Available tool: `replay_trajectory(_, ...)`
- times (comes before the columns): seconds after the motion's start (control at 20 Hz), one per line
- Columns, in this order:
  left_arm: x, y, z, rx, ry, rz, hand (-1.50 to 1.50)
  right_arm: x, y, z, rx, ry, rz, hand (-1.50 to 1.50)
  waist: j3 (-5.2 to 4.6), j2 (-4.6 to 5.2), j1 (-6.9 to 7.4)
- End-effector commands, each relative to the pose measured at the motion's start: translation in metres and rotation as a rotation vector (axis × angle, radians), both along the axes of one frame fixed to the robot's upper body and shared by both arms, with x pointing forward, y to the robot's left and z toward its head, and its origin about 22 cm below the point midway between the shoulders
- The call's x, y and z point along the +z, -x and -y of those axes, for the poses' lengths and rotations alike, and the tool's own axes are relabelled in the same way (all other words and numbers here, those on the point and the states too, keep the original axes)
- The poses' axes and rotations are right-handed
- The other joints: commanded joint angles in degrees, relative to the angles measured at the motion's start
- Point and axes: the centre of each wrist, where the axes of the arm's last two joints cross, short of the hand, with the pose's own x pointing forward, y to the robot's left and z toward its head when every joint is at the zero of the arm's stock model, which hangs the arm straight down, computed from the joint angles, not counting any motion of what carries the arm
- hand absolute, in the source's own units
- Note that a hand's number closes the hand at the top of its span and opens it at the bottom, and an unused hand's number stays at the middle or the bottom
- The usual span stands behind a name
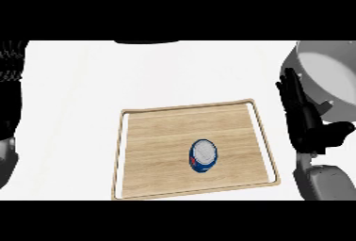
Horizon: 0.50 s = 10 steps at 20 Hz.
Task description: Pick the can from the tray and place it in the pot
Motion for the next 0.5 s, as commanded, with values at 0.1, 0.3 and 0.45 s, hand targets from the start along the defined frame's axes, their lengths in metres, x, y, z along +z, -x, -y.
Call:
replay_trajectory(0.1,-0.052,0.007,0.016,0.020,0.144,-0.188,0.00,0.065,0.006,0.009,0.218,0.015,0.444,1.50,-0.14,-0.57,0.24)
replay_trajectory(0.3,-0.097,0.028,0.022,0.056,0.292,-0.398,0.00,0.100,0.008,0.072,0.047,0.544,0.531,1.50,-0.98,-0.51,-1.93)
replay_trajectory(0.45,-0.128,0.051,0.063,-0.001,0.364,-0.433,0.00,0.043,0.040,0.040,-0.017,0.284,0.598,-1.50,-0.17,-0.45,1.00)
